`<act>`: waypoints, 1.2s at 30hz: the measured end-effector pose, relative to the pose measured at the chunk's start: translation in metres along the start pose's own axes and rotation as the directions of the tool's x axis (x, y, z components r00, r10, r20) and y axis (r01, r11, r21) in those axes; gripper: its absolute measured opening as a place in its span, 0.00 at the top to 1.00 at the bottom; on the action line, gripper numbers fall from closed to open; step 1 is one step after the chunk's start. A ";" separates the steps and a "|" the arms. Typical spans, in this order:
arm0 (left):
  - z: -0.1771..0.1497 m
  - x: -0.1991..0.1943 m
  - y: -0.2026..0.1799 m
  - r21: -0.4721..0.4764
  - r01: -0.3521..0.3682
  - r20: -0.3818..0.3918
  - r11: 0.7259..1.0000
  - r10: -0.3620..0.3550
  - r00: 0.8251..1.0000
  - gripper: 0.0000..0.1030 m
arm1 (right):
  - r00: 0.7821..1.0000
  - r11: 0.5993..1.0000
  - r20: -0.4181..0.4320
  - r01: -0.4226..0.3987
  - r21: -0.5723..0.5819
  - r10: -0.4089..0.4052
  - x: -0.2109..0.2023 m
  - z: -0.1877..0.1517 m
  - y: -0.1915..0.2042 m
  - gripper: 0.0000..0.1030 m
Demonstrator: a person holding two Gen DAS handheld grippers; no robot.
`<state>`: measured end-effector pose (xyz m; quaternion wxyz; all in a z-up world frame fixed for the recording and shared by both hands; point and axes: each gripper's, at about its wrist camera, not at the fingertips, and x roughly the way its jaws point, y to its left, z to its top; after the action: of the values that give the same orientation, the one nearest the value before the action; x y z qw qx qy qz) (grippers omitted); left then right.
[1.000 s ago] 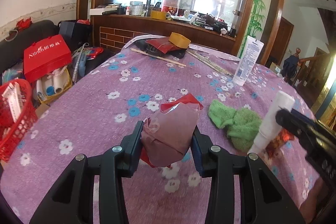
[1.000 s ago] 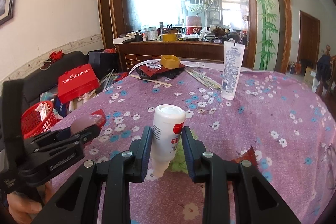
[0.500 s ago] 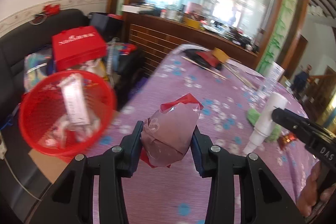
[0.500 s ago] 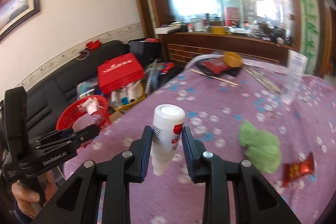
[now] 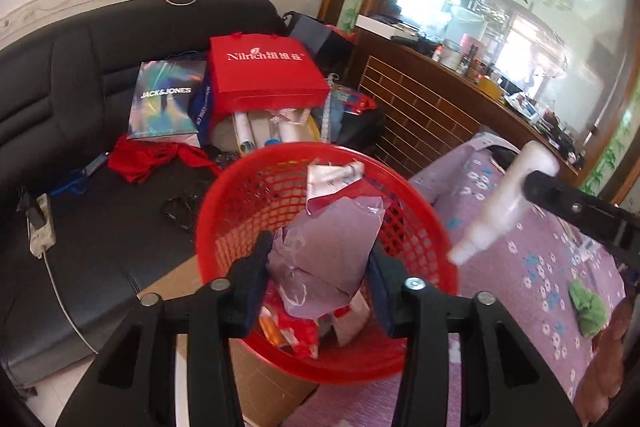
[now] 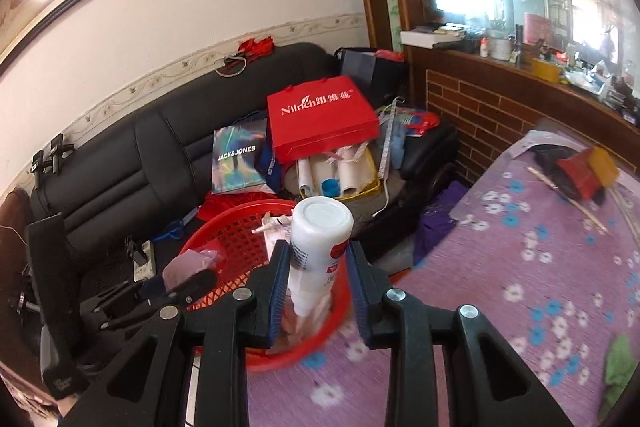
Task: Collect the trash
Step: 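Carry both tools over the red wastebasket and open them to drop the items, then grasp the green towel with the left tool while the right tool grasps the red snack wrapper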
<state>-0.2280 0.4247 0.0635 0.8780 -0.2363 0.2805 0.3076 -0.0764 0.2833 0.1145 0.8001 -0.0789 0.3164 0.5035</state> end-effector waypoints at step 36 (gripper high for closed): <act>-0.114 -0.034 -0.359 0.471 0.474 -0.329 0.744 -0.350 0.877 0.24 | 0.830 0.540 -0.108 0.449 0.712 -0.548 -0.276 -0.202 -0.335 0.42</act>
<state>-0.0484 0.0934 0.0891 0.9178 -0.0691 0.3906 -0.0147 0.0431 -0.1764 0.0528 0.8942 0.1820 0.3976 0.0958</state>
